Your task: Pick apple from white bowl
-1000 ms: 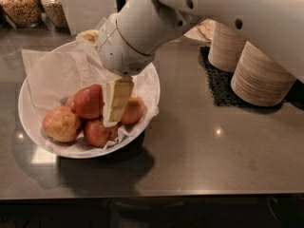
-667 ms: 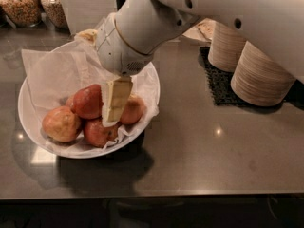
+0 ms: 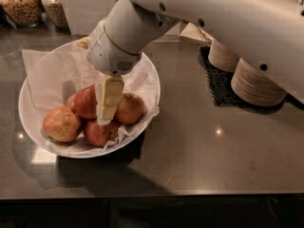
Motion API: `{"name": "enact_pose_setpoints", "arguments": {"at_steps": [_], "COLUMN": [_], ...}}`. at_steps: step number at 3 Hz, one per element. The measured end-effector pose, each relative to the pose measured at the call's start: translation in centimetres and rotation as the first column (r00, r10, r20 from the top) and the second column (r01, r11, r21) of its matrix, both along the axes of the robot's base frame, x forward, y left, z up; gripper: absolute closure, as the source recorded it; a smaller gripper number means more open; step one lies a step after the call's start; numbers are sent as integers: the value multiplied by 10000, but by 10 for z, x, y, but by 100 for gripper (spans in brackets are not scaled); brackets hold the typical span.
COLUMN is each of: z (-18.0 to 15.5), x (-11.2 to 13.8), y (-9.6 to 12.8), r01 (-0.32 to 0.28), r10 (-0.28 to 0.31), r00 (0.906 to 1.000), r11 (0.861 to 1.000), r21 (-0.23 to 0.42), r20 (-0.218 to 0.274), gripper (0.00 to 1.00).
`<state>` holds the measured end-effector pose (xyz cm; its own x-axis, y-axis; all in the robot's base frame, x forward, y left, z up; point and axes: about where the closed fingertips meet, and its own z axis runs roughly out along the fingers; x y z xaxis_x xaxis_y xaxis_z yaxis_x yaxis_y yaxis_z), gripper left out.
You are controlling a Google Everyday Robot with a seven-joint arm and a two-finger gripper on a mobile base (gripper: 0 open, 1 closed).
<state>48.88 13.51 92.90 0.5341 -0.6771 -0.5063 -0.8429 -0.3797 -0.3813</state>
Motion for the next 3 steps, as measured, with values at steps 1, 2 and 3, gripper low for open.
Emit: {"name": "enact_pose_setpoints", "arguments": {"at_steps": [1, 2, 3], "z": [-1, -14, -14], "x": [-1, -1, -1], "y": [1, 13, 13], "r01": [-15, -272, -272], "r10": [15, 260, 260], "r00": [10000, 9987, 9987], "r11": [10000, 9993, 9993], "r21": [-53, -256, -256], "r20": [-59, -440, -440], "gripper": [0, 0, 0]}}
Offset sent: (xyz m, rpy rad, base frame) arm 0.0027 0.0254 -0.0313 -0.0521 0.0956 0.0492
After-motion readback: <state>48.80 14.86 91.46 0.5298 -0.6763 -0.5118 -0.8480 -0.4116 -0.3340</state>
